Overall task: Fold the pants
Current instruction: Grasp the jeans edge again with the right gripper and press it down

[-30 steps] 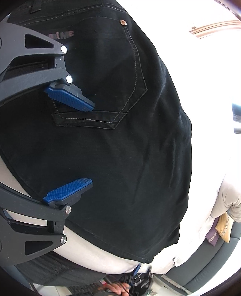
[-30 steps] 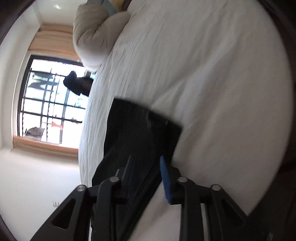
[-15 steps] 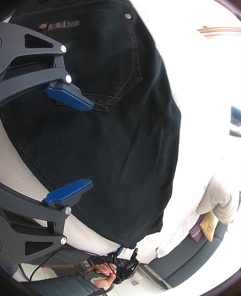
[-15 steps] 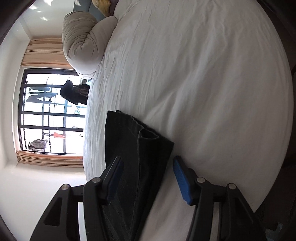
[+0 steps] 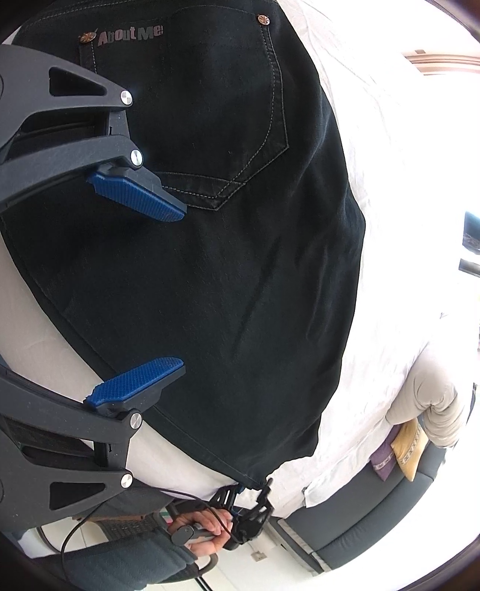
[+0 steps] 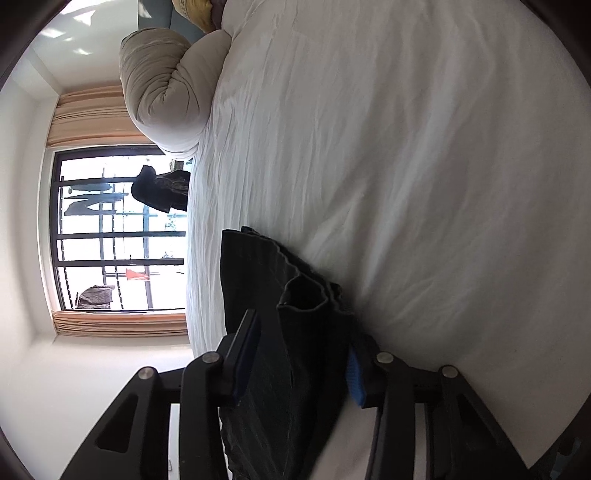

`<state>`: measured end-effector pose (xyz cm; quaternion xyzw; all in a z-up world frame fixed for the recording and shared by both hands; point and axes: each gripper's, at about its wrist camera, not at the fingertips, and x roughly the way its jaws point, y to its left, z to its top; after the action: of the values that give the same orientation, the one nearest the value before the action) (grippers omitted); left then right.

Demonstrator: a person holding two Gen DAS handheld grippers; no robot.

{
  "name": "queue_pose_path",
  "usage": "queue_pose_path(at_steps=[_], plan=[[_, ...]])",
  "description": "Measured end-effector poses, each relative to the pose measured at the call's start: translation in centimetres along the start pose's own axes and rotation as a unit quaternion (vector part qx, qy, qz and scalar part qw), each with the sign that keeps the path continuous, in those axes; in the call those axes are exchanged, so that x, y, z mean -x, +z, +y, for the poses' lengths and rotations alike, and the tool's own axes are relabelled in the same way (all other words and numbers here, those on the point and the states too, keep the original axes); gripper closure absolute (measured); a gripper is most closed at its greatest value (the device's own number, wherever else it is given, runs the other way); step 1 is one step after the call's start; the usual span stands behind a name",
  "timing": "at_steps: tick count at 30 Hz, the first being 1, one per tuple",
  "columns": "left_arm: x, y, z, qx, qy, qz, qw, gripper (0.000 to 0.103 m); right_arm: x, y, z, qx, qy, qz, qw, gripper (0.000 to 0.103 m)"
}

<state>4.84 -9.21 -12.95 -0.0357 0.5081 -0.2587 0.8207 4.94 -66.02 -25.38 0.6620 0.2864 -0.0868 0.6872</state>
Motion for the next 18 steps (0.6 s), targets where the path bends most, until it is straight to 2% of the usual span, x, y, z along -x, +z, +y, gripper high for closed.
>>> queue_pose_path(at_steps=[2, 4, 6, 9, 13, 16, 18], plan=[[0.1, 0.2, -0.1, 0.002, -0.002, -0.002, 1.0, 0.027, -0.2, 0.0, -0.5, -0.01, 0.004, 0.0, 1.0, 0.082], [0.3, 0.3, 0.1, 0.004, -0.004, -0.004, 1.0, 0.027, -0.3, -0.2, -0.7, -0.009, 0.007, -0.002, 1.0, 0.089], [0.3, 0.5, 0.0, 0.008, -0.004, -0.005, 0.9999, 0.027, -0.1, -0.4, -0.7, -0.002, 0.01, -0.007, 1.0, 0.09], [0.3, 0.8, 0.3, 0.019, 0.001, -0.008, 0.9998, 0.015, 0.2, -0.9, -0.5, 0.007, 0.007, -0.018, 1.0, 0.091], [0.6, 1.2, 0.6, 0.033, 0.0, -0.019, 0.9993, 0.013, 0.4, -1.4, 0.3, 0.023, -0.001, -0.036, 0.999, 0.091], [0.8, 1.3, 1.1, 0.046, 0.004, -0.026, 0.9986, 0.005, 0.5, -1.8, 1.1, 0.042, -0.01, -0.047, 0.998, 0.091], [1.0, 1.4, 1.5, 0.058, 0.005, -0.03, 0.9979, 0.004, 0.6, -2.0, 1.4, 0.052, -0.016, -0.052, 0.997, 0.091]])
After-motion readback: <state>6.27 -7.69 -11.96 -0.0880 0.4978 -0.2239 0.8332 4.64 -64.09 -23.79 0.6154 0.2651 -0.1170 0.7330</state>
